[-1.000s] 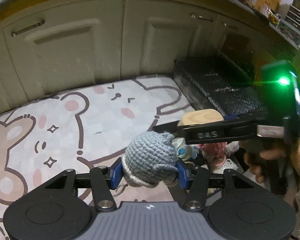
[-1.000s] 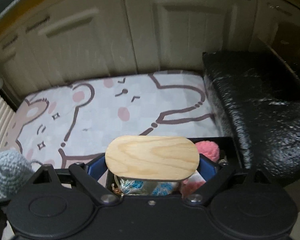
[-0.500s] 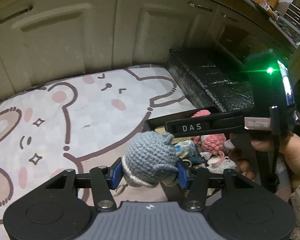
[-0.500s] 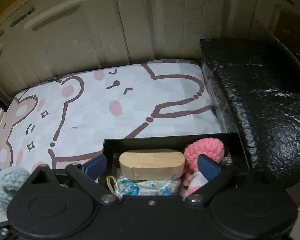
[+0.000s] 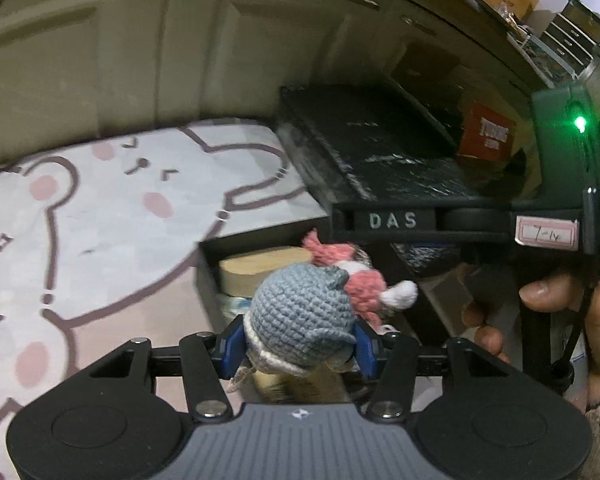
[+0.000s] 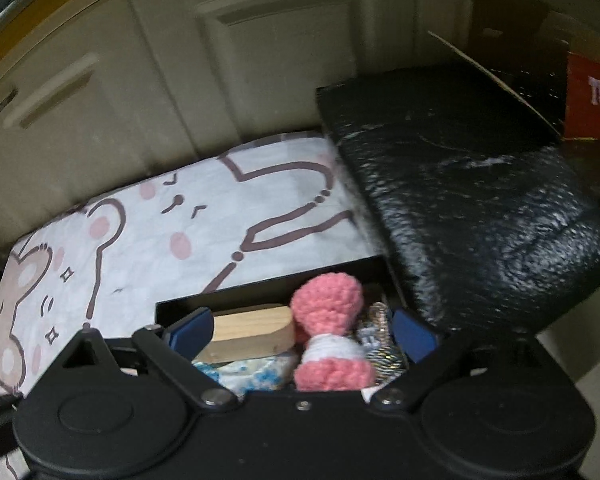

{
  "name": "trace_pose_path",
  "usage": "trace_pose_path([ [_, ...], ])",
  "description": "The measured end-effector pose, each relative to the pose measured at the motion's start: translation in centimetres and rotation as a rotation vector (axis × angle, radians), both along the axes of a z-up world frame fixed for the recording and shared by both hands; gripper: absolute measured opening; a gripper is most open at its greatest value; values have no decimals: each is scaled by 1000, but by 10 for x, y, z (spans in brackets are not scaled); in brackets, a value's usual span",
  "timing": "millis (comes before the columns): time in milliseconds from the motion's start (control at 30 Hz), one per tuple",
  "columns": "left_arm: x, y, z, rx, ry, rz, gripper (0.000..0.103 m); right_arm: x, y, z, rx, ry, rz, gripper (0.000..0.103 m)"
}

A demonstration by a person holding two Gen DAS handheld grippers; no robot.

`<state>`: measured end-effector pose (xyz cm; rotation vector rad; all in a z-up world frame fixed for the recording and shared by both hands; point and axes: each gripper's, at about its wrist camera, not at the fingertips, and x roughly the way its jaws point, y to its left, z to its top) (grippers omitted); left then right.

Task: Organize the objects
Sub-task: 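Lower the wooden block into the box with the right tool while the left tool lowers the mouse in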

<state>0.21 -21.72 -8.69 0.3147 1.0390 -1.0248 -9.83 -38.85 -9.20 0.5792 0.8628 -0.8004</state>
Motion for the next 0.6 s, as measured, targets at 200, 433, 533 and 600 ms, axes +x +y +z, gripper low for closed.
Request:
trace_pose_path([
  [200, -11, -19, -13, 13, 18, -23, 54, -12, -3, 5, 4, -16, -26, 97],
  [433, -11, -31, -19, 0, 8, 1, 89, -20, -4, 5, -3, -5, -29, 97],
  [533, -8, -29, -18, 11, 3, 14, 89, -22, -4, 3, -3, -2, -31, 97],
  [600, -7, -27, -17, 16, -7, 19, 89, -23, -4, 3, 0, -2, -35, 97],
])
